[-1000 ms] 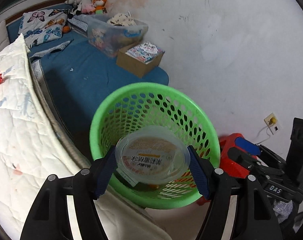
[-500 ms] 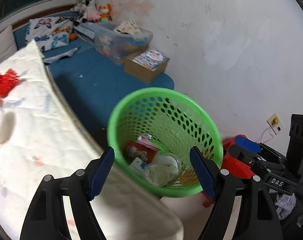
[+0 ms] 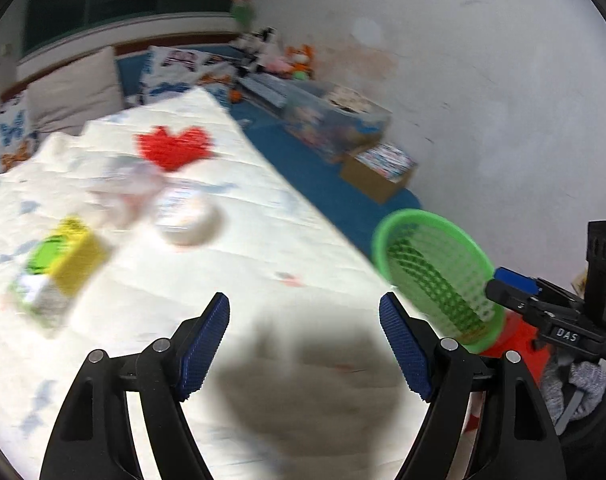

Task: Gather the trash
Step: 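Move both tools back over the table items, then grasp the yellow-green juice bottle with the left tool while the right grasps the labelled jelly cup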

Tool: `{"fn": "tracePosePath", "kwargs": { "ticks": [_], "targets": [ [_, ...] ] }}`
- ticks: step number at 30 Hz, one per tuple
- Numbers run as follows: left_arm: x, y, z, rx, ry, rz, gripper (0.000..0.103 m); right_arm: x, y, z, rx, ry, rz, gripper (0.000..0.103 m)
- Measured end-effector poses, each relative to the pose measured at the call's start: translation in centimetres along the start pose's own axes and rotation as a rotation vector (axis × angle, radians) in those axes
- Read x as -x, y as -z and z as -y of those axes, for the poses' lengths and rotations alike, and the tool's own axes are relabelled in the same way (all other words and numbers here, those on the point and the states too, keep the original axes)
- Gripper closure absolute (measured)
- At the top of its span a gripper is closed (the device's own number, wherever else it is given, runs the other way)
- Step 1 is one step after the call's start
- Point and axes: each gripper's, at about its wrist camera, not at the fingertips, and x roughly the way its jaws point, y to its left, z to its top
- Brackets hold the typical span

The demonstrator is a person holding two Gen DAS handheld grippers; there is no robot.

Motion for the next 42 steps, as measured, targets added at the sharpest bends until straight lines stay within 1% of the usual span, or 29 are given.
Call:
{"fn": "tracePosePath", "kwargs": {
  "ticks": [1, 4, 8, 12, 14, 15, 17, 19, 22, 26, 31, 37, 40, 42],
  "targets": [
    [0.7, 0.0, -1.3, 0.006, -0.031, 0.015, 0.028, -0.4, -0.2, -0.5, 0.007, -0.010, -0.005, 0.035],
    [1.9, -0.3, -4.4, 0.017, -0.092, 0.032, 0.028, -1.7, -0.7, -2.7, 0.045, -0.036, -0.020, 0.034],
    [2.6, -0.8, -8.6, 0.027, -0.167, 0.035, 0.028, -3.3, -1.7, -5.8, 0.107, -0.072, -0.041, 0.034],
    [2.6, -1.6, -13.1, 0.072, -0.199, 0.014, 0.028, -4.8, -2.8, -8.5, 0.164, -0.088, -0.055, 0.033],
    [2.3, -2.1, -15.0, 0.077, -0.195, 0.000, 0.027, -5.5, -3.3, -9.5, 0.182, -0.096, -0.059, 0.033],
    [2.1, -2.3, -15.7, 0.076, -0.211, -0.006, 0.026, -5.9, -3.7, -10.1, 0.191, -0.101, -0.061, 0.033],
    [1.2, -2.6, -16.6, 0.055, -0.199, -0.036, 0.023, -6.6, -4.3, -10.8, 0.203, -0.107, -0.065, 0.032],
    [0.5, -2.7, -17.0, 0.034, -0.215, -0.056, 0.023, -7.3, -4.8, -11.5, 0.212, -0.112, -0.070, 0.032],
    [-0.7, -2.9, -17.6, 0.006, -0.211, -0.092, 0.023, -8.4, -5.3, -12.2, 0.222, -0.118, -0.082, 0.032],
    [-2.1, -3.3, -18.1, -0.031, -0.217, -0.116, 0.023, -9.7, -6.1, -13.5, 0.250, -0.124, -0.098, 0.032],
    [-3.8, -3.9, -18.7, -0.053, -0.220, -0.157, 0.023, -11.5, -6.9, -14.6, 0.280, -0.129, -0.115, 0.032],
    [-4.8, -3.8, -18.7, -0.070, -0.214, -0.172, 0.023, -14.0, -7.5, -16.2, 0.318, -0.144, -0.147, 0.032],
    [-5.4, -3.6, -18.8, -0.058, -0.204, -0.181, 0.023, -15.1, -7.8, -17.0, 0.329, -0.149, -0.152, 0.029],
    [-5.8, -3.5, -18.9, -0.059, -0.209, -0.183, 0.025, -15.9, -8.0, -17.3, 0.331, -0.154, -0.158, 0.029]
  ]
}}
